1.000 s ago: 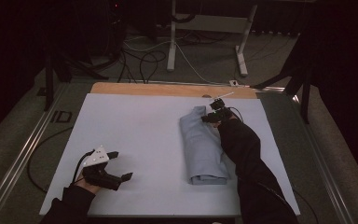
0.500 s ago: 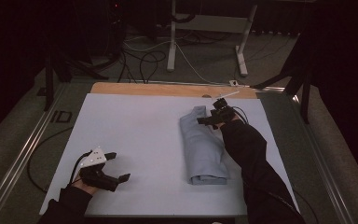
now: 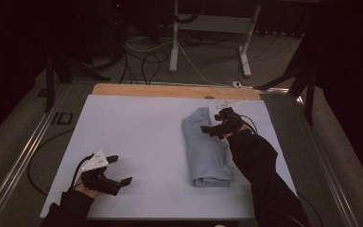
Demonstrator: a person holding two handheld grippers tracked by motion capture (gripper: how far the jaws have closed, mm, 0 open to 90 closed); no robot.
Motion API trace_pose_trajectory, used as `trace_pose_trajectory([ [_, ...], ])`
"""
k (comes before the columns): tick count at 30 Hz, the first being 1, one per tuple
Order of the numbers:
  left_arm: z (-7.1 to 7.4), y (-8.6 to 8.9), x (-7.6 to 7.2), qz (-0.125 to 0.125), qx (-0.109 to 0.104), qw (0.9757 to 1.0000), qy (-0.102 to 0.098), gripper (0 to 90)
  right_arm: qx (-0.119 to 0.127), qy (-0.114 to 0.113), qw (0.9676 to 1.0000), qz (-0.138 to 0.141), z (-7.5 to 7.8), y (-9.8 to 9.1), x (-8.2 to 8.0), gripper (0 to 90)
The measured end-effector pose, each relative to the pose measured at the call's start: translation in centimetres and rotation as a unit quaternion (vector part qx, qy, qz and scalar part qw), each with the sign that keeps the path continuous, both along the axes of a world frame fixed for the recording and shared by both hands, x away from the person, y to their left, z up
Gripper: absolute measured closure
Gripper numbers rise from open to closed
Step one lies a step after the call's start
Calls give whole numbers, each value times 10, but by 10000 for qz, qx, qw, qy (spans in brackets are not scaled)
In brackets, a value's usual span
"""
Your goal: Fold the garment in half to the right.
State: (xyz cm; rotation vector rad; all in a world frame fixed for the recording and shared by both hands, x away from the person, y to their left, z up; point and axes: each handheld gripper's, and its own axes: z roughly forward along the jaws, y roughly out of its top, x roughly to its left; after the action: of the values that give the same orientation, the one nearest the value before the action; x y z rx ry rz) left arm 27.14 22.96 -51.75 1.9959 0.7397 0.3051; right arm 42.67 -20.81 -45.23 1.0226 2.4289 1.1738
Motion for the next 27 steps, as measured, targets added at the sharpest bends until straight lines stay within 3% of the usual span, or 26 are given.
trace_pose_trajectory([
  [10,-1,1,0,-14,-8,10000,9,7,17,-20,9999,113,-2,-8,-31,159],
  [18,-1,2,-1,3,15,10000,-9,7,-28,-108,9994,341,-4,-9,-69,140],
  [22,-1,2,-1,-8,16,10000,3,7,155,60,9990,416,-11,-15,-86,136],
  [27,-2,1,-1,-27,48,10000,7,7,-37,68,9996,268,-22,-24,-106,203],
])
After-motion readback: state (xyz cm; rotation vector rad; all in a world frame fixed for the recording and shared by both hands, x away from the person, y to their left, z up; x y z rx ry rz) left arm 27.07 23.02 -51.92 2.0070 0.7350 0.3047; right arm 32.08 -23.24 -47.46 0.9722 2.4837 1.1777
